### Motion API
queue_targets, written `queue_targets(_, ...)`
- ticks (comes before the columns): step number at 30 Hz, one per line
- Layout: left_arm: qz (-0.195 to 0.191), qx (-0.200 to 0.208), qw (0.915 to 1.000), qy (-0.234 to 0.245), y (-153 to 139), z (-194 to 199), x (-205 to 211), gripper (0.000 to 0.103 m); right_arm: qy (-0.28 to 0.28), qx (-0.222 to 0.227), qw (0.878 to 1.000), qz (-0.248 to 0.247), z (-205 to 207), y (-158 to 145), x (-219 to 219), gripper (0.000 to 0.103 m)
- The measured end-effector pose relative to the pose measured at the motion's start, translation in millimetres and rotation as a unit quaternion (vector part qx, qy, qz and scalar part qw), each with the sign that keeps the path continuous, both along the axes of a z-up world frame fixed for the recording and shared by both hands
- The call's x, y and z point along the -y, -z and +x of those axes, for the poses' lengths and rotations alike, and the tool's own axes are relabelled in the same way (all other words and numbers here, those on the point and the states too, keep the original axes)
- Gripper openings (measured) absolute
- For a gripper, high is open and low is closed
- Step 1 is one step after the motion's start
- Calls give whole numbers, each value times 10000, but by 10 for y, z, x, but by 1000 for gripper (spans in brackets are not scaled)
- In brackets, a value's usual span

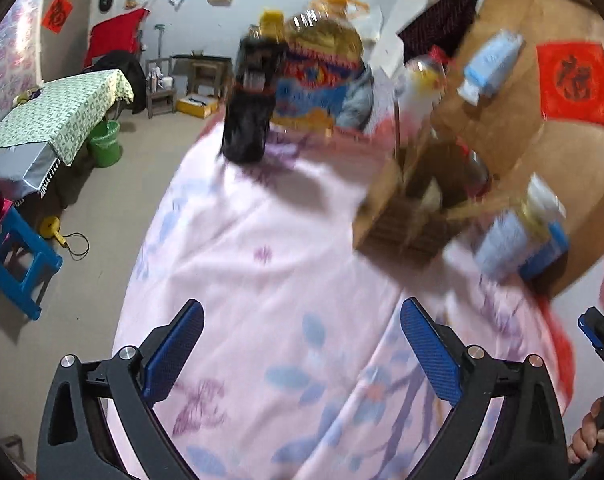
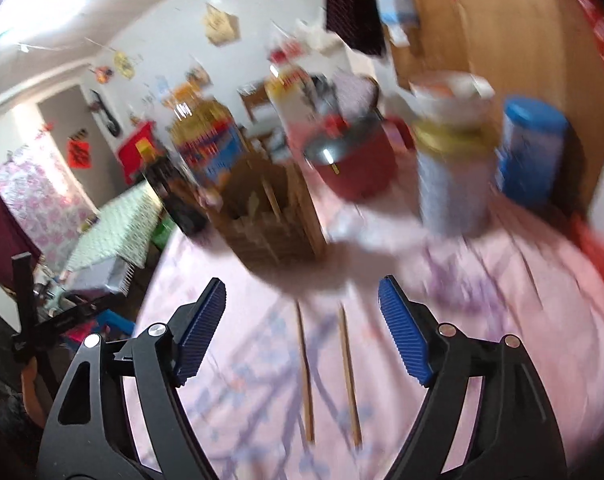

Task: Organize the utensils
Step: 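Move both open tools back over the remaining chopsticks on the cloth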

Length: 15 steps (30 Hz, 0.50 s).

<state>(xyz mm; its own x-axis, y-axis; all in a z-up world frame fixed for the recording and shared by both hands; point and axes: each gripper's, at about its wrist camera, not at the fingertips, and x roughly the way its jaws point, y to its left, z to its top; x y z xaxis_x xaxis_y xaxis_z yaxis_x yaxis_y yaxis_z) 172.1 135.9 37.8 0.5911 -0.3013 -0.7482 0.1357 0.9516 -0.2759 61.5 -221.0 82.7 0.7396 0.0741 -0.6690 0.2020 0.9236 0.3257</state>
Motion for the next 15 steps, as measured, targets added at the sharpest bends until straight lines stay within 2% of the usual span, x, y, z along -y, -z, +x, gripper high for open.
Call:
queue_targets(6, 487, -253, 9966, 618, 416, -506, 248, 97, 151, -711, 9973, -63, -605, 473, -160, 77)
queue_targets(10, 641, -207, 9941, 845, 510, -822, 494, 97, 76, -935, 9956, -76, -669, 675, -112, 77)
queue_targets(12, 773, -193, 9920, 977, 556, -940, 716, 97, -25, -872, 9962, -18, -635, 663, -47, 77)
queue_targets(15, 819, -196, 9893, 1194, 610, -1014, 1051, 97, -160, -608, 9977, -261, -661, 536, 62, 78)
